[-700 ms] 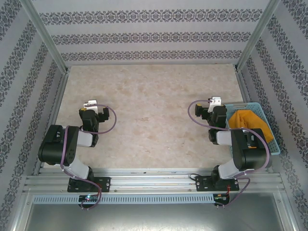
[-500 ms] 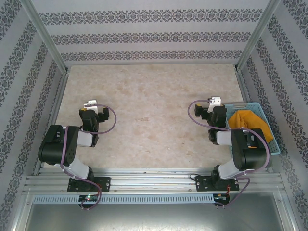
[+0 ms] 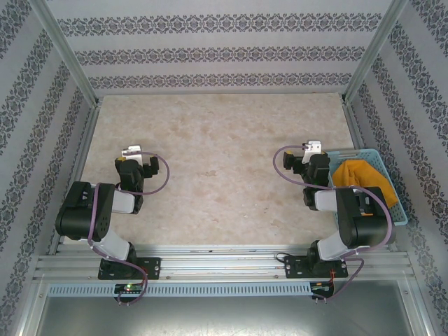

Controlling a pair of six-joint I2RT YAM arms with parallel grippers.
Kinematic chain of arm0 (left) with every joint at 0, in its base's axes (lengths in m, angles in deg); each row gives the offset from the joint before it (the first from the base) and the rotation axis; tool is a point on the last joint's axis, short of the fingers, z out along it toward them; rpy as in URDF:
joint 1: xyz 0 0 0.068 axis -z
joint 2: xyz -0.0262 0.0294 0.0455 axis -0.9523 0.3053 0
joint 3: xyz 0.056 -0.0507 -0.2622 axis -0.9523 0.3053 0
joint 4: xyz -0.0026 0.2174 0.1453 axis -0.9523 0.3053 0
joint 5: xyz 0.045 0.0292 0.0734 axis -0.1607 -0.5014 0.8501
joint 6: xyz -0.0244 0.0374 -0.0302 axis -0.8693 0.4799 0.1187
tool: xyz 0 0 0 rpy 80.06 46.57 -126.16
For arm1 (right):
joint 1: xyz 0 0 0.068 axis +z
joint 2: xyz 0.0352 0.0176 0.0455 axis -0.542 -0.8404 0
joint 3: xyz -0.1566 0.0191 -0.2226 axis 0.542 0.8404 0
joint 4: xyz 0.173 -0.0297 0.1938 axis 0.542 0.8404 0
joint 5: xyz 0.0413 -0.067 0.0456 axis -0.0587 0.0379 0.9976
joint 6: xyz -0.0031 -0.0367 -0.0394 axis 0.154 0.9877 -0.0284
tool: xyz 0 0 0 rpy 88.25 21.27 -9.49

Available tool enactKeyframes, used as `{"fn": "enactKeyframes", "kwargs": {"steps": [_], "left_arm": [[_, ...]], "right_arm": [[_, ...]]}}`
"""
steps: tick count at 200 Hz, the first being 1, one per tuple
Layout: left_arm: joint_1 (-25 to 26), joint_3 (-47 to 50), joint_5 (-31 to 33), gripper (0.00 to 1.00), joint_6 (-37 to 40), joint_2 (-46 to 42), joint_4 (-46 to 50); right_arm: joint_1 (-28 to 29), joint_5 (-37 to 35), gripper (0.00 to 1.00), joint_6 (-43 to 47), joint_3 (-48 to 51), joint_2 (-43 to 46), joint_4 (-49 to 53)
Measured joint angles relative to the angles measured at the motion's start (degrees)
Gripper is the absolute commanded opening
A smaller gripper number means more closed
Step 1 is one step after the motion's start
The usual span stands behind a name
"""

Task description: Fold the inside-out t-shirt

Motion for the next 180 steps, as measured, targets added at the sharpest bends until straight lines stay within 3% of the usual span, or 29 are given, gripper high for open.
{"fn": "enactKeyframes", "kwargs": {"steps": [180], "left_arm": [[0.0, 0.0, -0.5, 1.0, 0.0, 0.0, 0.0]], "right_arm": [[0.0, 0.0, 0.98, 0.0, 0.0, 0.0, 0.0]]}}
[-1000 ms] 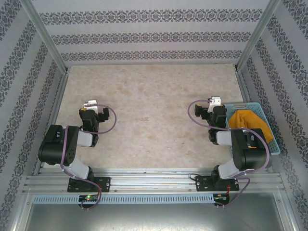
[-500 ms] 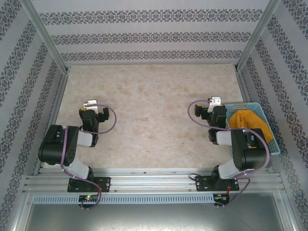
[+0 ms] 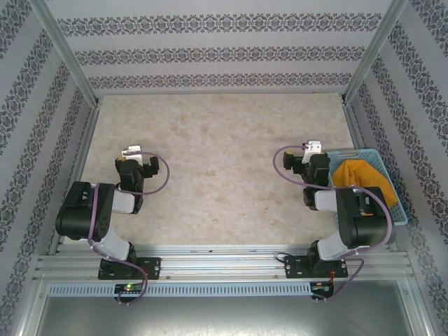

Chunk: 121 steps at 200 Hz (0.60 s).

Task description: Fold the inside-out t-shirt

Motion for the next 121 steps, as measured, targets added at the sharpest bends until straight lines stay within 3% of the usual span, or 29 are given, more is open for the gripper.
{"fn": "enactKeyframes", "kwargs": {"steps": [26, 62, 121], "left_arm": [[0.0, 0.3, -1.0, 1.0, 0.3, -2.9, 1.4], [0.5, 0.2, -1.2, 1.0, 0.4, -14.9, 8.8], [0.8, -8.7, -1.8, 1.0, -6.8, -30.4, 31.1]], "right_arm": [[0.0, 0.0, 0.98, 0.0, 0.0, 0.2, 0.2], [0.0, 0.0, 0.98, 0.0, 0.1, 5.4, 2.8], [0.0, 0.9, 0.98, -2.3, -8.7, 20.5, 24.7]]}}
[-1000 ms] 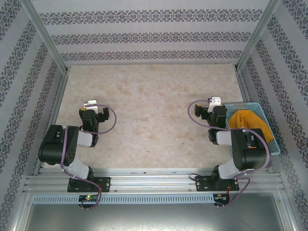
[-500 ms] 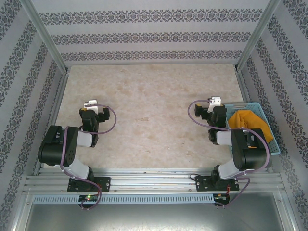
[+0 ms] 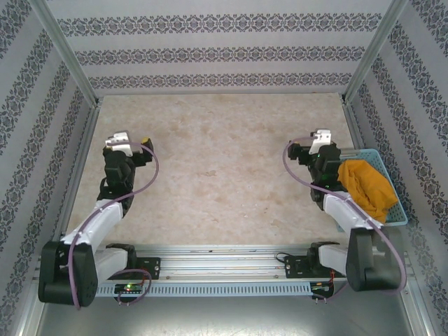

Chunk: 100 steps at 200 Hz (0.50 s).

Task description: Fold the inside-out t-shirt

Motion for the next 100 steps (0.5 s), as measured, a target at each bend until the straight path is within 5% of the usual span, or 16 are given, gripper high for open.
{"fn": "enactKeyframes", "kwargs": {"steps": [62, 100], "left_arm": [[-0.1, -18.0, -4.8, 1.0, -15.7, -7.2, 30.8], [-0.2, -17.0, -12.7, 1.0, -21.8, -14.2, 33.6]], "right_arm": [[-5.6, 4.7, 0.98, -17.9, -19.5, 11.4, 27.4], [-13.5, 8.6, 0.98, -27.7, -17.9, 15.9, 35.9]]}}
